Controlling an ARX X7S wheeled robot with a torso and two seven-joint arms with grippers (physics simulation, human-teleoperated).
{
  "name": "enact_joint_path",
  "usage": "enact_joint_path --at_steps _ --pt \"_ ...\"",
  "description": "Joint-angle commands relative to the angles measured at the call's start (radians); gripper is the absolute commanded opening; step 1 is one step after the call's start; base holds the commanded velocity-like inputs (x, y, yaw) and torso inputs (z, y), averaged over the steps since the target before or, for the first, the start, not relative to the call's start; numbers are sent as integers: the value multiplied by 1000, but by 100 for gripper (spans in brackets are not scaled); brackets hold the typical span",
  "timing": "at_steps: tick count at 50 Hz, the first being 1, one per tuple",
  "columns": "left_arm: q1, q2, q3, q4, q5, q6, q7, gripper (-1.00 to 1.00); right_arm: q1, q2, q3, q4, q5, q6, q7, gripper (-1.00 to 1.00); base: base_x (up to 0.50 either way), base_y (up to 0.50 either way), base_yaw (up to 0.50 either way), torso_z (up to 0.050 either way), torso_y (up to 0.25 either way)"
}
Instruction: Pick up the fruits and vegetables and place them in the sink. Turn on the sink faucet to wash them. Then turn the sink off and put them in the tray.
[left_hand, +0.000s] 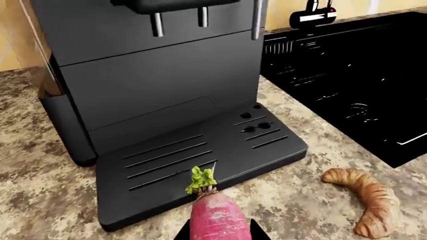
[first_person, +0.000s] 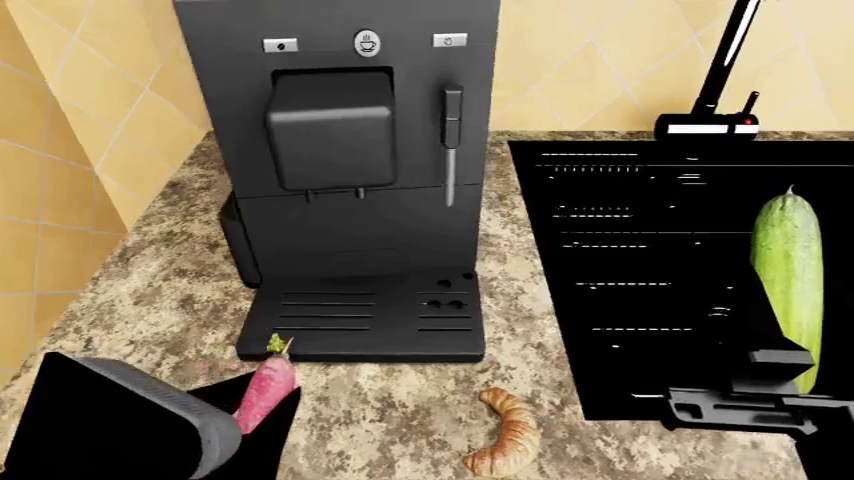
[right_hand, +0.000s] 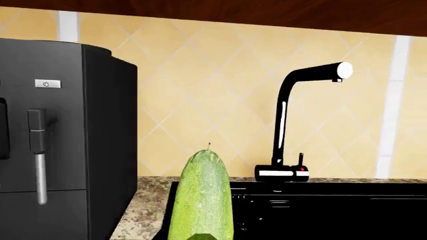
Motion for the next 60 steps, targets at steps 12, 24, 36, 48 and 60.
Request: enact_joint_path --at_steps 12,24,36,48,60 --pt "-18 60 -69 1 -73 -67 -42 -100 146 -41 -153 -5 -23 -36 46 -100 1 -500 0 0 0" --pt "-31 69 -65 -5 -84 -80 -54 -100 146 -50 -153 -5 -22 -36 49 -100 1 -500 0 0 0" --pt "-28 82 -71 -9 -84 -95 -54 -100 145 -45 -158 -5 -23 -34 40 -100 1 -500 0 0 1" --pt "-20 90 -87 -13 -84 -106 -51 -100 145 -39 -155 -5 -21 -30 32 -100 1 -500 0 1 0" --pt "-30 95 -83 -17 -92 -112 -59 -100 145 -54 -163 -5 -25 -37 42 -100 1 -500 0 0 0"
